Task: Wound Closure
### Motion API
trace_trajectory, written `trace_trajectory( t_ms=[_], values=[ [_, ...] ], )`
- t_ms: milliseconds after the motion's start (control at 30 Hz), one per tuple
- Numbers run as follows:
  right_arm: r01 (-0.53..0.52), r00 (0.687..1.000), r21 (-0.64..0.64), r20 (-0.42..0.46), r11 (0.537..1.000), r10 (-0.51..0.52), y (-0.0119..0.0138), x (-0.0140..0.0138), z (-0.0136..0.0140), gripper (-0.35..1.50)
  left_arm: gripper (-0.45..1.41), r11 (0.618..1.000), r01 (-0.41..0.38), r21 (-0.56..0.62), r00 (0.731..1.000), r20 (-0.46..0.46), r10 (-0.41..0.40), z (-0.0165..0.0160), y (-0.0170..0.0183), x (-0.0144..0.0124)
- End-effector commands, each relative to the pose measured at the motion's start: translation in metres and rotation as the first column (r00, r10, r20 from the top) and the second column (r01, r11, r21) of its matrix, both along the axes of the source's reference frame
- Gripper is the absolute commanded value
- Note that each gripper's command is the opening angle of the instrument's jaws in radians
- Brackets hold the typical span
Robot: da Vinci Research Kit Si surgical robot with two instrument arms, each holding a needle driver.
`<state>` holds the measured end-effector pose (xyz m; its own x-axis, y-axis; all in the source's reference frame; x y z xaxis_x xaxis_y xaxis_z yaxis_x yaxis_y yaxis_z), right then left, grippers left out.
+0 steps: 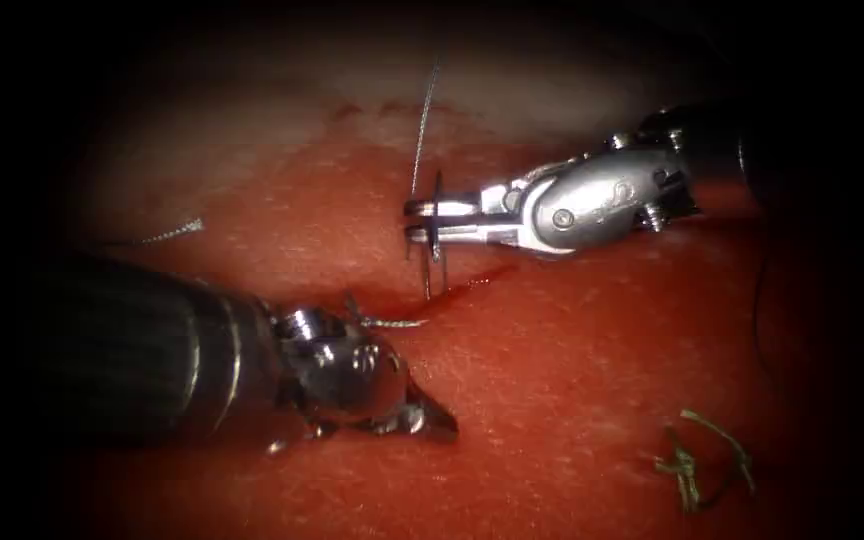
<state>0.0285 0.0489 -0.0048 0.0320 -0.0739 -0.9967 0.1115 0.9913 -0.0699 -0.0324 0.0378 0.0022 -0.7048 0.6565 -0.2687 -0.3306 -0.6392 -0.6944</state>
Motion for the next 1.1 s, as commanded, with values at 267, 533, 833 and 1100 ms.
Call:
trace_trajectory(
  t_ms=[267,533,833,1100],
  values=[
    [-0.013,1.0,0.027,-0.014,1.0,0.013,0.0006,0.0007,0.0006,-0.35,0.06,1.0,0.001,-0.018,1.0,-0.003,-0.001,0.0023,-0.0003,0.0005],
    [-0.025,1.0,0.128,-0.003,0.991,0.025,0.0014,0.0007,0.0008,-0.35,0.06,1.0,0.004,-0.023,1.0,-0.015,-0.004,0.0036,-0.0009,0.0009],
    [-0.04,0.999,0.15,0.002,0.988,0.04,0.0022,0.0004,0.0005,-0.35,0.07,1.0,0.008,-0.023,1.0,-0.018,-0.009,0.0038,-0.0007,0.0005],
    [-0.047,0.999,0.229,0.004,0.972,0.047,0.0024,0.0005,0.0002,-0.35,0.09,1.0,0.01,-0.023,1.0,-0.019,-0.011,0.004,-0.0002,0.0003]
  ],
)
